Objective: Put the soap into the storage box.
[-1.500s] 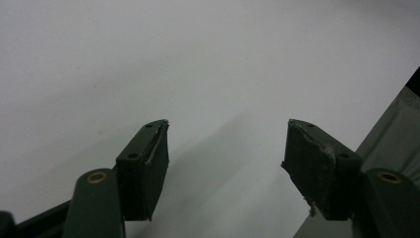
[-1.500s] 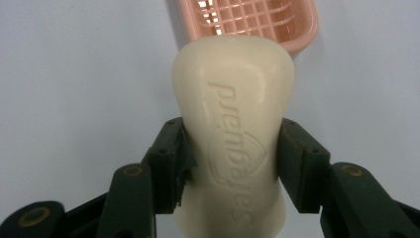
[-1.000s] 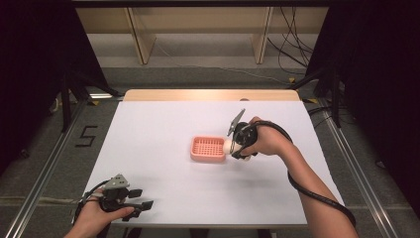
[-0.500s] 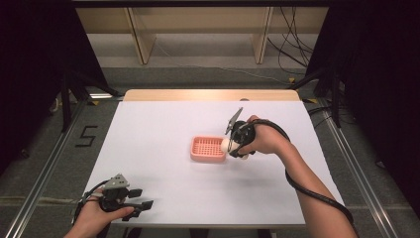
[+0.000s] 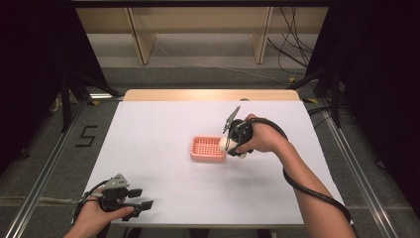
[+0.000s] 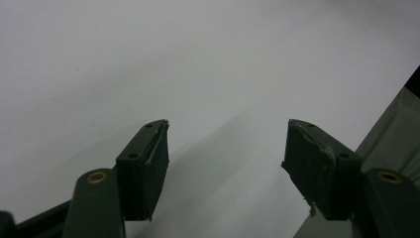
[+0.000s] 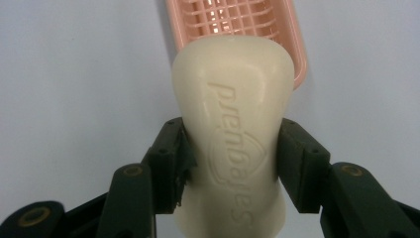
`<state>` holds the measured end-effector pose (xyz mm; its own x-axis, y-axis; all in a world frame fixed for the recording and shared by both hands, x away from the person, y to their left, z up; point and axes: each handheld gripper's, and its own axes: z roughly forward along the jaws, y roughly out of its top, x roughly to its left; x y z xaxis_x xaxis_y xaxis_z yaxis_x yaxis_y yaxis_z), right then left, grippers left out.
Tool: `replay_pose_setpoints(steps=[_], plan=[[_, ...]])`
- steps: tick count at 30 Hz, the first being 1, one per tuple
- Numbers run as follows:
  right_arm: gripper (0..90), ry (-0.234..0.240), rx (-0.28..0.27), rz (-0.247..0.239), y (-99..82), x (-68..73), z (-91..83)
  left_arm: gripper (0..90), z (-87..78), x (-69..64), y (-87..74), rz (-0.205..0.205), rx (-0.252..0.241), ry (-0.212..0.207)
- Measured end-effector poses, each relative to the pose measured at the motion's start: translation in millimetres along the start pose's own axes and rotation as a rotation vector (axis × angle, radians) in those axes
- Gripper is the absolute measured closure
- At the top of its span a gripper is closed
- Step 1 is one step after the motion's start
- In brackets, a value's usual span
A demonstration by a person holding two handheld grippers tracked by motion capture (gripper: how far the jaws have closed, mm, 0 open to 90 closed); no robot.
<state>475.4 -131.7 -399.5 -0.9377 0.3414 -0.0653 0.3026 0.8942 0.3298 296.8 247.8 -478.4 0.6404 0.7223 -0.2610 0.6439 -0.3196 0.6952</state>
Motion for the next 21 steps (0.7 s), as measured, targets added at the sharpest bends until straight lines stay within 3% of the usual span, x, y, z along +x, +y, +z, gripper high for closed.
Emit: replay_pose_setpoints(steps=[8, 13, 15, 19, 21], plan=[[50.5, 0.003, -0.005, -0.024, 4.0, -1.0, 0.2, 33.3, -0.2, 0.2, 0.1, 0.001, 0.001, 0.0], [50.4, -0.006, 0.005, -0.003, 6.7, -0.1, -0.5, 33.3, -0.4, 0.3, 0.1, 0.002, 0.0, 0.0], [50.4, -0.004, -0.008, -0.027, 8.0, -1.1, 0.7, 33.4, -0.5, 0.4, 0.2, 0.003, -0.001, 0.0], [50.5, -0.014, 0.005, 0.002, 10.3, 0.5, 0.3, 33.3, -0.4, 0.3, 0.2, 0.002, 0.0, -0.001], [50.5, -0.009, -0.005, -0.022, 11.6, -0.7, 1.0, 33.3, -0.4, 0.3, 0.2, 0.002, 0.0, 0.0]])
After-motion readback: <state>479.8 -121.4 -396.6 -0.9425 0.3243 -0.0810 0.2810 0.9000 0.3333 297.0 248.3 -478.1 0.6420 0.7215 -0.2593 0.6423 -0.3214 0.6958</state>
